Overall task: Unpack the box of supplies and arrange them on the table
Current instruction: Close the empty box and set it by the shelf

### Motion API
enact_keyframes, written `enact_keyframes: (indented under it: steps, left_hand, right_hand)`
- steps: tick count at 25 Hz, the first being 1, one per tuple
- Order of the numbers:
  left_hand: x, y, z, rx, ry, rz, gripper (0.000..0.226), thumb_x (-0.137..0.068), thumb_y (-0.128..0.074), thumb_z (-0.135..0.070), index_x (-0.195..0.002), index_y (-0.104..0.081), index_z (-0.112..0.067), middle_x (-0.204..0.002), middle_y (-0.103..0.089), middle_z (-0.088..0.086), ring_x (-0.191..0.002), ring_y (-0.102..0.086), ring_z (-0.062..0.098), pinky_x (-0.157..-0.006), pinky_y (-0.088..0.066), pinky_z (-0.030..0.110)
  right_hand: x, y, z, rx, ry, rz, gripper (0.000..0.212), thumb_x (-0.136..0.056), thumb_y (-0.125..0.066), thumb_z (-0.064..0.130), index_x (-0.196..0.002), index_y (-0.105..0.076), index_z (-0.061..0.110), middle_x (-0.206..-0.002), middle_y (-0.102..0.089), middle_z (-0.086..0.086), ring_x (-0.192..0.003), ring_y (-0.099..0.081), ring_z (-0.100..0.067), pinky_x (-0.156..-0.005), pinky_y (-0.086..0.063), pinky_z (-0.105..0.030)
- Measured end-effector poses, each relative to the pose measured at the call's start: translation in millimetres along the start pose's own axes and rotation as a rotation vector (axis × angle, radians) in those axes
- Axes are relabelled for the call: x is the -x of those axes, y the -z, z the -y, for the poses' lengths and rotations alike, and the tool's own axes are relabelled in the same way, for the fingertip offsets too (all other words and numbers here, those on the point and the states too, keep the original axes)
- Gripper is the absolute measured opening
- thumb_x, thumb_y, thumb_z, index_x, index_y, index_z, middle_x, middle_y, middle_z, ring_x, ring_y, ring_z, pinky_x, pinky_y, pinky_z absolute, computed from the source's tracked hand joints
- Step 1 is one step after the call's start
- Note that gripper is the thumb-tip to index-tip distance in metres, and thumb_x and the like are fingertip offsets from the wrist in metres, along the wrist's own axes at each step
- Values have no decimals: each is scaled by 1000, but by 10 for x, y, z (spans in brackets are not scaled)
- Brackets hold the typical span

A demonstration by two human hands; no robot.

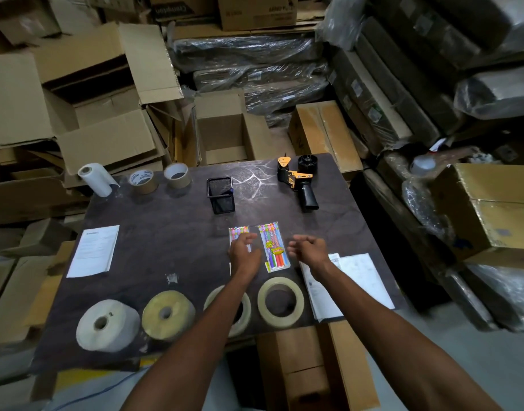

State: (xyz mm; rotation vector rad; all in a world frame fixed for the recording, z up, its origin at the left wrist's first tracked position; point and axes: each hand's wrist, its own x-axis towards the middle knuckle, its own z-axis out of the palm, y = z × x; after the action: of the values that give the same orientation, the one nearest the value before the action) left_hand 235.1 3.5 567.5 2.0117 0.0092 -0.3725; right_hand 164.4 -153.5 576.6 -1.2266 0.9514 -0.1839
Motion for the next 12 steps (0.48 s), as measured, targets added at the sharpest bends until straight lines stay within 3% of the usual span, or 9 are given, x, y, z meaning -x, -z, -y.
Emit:
enact_keyframes:
  steps: [4,6,9,12]
  left_hand:
    - [391,-15,-141,100,-24,2,33,-76,-55,-3,-92,-68,-28,-89,-69,-10,-79,-66,16,-65,-50,23]
    - [571,1,-127,112,-34,15,28,-78,-57,-7,-92,-69,-29,-87,-71,-11,-76,-66,12,-64,-50,22]
    - [818,40,-66,127,-42,16,25,-75,-59,-12,-84,-69,-33,-82,-73,-9,-78,-69,17,-72,-54,31]
    - [1056,97,-32,156,-64,-5,25,-78,-58,-10,-83,-69,-32,-81,-72,-5,-72,-65,17,-67,-50,33]
  right_hand:
    - [233,115,-1,25,29,83,16,-96,-49,-5,-103,-63,-2,-79,-66,-13,-55,-61,-14,-51,-54,-20]
    - [343,150,-26,19,39,111,16,-96,-50,-4,-104,-64,-2,-78,-66,-12,-53,-61,-11,-51,-53,-19]
    - [538,169,-54,-9,42,152,14,-95,-52,-5,-100,-64,1,-73,-65,-9,-48,-62,-6,-47,-51,-17]
    - [692,190,-108,6,44,200,17,-92,-54,-7,-99,-66,2,-75,-66,-9,-53,-62,-8,-49,-51,-17]
